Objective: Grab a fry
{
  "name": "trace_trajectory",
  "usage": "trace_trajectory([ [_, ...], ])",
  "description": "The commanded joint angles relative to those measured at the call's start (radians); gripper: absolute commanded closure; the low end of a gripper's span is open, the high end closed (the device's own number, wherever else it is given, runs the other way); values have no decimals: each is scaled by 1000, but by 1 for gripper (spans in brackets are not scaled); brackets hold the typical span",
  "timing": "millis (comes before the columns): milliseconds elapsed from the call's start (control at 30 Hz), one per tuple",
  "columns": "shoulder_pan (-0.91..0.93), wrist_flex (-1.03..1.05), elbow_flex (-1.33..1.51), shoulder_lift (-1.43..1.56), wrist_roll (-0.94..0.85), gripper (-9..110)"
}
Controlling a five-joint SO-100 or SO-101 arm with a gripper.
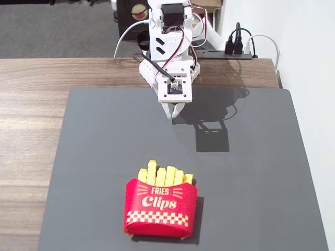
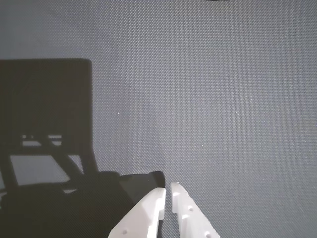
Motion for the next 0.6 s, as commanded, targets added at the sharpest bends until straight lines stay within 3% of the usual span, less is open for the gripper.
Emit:
trace_trajectory([
  [0, 75, 46, 6, 23, -5, 101],
  [567, 77, 6, -57, -103, 2, 101],
])
